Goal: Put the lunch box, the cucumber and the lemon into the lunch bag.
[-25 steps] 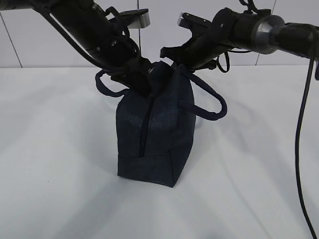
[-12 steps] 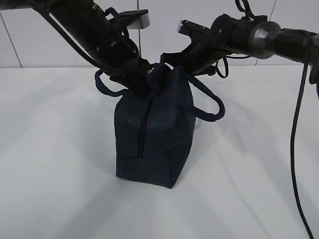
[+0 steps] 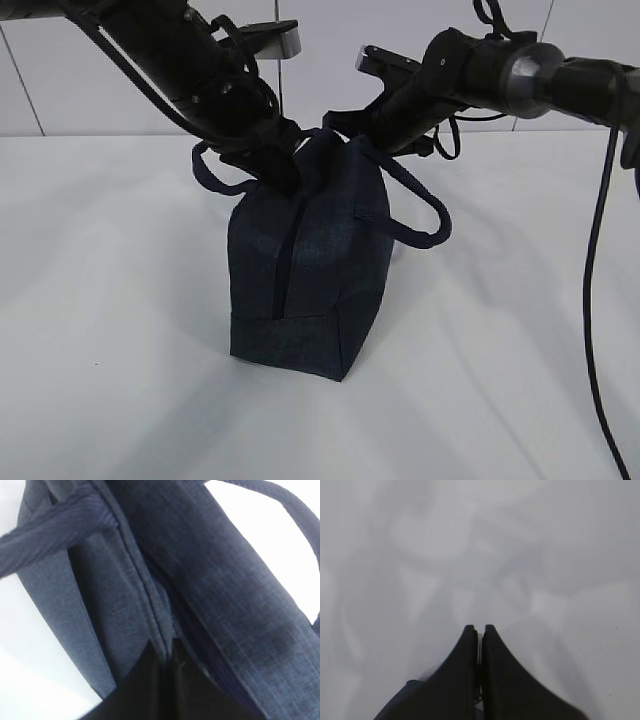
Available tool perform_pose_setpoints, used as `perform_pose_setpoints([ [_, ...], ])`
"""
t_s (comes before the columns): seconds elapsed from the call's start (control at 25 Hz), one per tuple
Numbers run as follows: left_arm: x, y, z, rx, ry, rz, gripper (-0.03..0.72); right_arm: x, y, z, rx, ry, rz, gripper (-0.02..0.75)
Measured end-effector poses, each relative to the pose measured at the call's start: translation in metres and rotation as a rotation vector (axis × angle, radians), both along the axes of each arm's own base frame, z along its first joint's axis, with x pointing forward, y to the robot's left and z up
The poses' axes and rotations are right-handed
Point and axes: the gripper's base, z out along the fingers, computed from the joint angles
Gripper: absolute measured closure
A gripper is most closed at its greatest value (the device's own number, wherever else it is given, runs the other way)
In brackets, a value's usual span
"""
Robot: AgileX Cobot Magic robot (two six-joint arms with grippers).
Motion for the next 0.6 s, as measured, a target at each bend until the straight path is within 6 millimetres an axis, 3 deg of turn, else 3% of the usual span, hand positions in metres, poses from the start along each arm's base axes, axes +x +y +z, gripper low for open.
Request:
perform_pose_setpoints([
  [0.24,0.0,0.0,0.0,0.0,0.0,0.0,0.697,0.0,0.0,-0.002,-0.002,0.01,0.004,0.731],
  [0.6,-0.001,0.001,0.0,0.009,0.002,-0.006,0.697,0.004,0.0,0.023,-0.055,-0.036,0.047,0.731],
])
